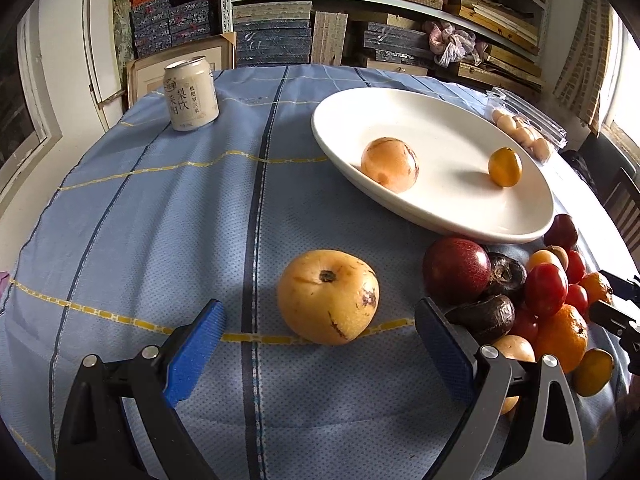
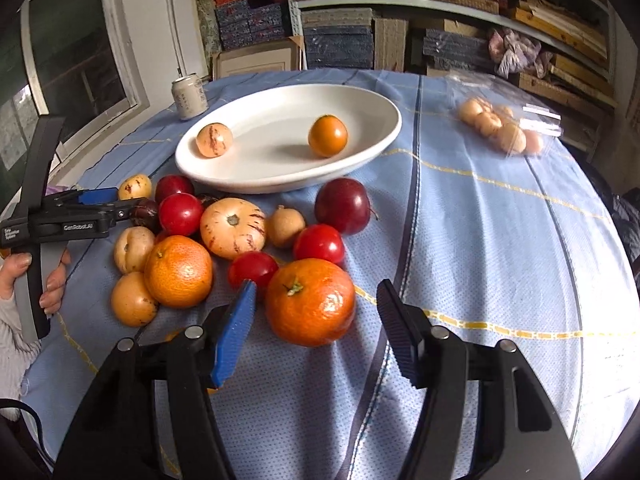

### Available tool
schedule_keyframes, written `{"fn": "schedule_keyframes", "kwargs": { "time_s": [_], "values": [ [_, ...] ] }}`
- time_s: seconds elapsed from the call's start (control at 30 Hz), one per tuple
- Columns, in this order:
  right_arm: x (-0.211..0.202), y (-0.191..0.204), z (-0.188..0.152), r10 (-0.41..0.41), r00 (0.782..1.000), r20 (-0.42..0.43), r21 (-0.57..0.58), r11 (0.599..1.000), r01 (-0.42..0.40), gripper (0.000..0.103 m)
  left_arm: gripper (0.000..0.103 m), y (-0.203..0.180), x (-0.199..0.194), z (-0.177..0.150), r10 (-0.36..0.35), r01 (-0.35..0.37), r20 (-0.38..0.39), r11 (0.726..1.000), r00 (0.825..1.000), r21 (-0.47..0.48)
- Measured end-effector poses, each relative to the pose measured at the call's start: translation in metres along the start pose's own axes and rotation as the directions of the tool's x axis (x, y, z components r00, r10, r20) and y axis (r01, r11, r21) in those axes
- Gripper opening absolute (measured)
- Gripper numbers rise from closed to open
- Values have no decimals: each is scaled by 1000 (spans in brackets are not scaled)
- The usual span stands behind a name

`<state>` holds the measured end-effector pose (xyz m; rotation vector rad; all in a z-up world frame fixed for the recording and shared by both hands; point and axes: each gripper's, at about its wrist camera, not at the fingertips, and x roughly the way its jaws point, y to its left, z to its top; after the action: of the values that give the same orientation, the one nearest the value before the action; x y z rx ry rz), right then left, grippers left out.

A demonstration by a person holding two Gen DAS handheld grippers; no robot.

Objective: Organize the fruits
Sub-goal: 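Move the left tool to another yellow pear and close on it, then release the pear on the plate with the left tool while the right tool places an orange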

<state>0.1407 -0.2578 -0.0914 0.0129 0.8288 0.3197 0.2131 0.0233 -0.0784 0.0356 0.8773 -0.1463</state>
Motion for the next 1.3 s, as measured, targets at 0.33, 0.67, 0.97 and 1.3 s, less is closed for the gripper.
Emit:
{"fn": "schedule_keyframes", "kwargs": {
  "time_s": [0.33,0.67,0.97,1.3],
  "values": [
    [11,-2,1,42,998,-50,20,999,-41,50,78,-3,2,2,-4,4,1,1000,1000,7],
    [12,-1,1,47,997,-55,19,999,-46,47,61,6,5,4,-18,17,-4,999,1000,-35],
    [12,-1,1,50,997,-54,23,999,-49,46,46,7,1,3,-26,27,16,999,1000,-41],
    [11,-3,1,63,997,-44,33,998,-62,46,46,-2,-12,0,-24,25,74,1000,997,-4]
  ]
}}
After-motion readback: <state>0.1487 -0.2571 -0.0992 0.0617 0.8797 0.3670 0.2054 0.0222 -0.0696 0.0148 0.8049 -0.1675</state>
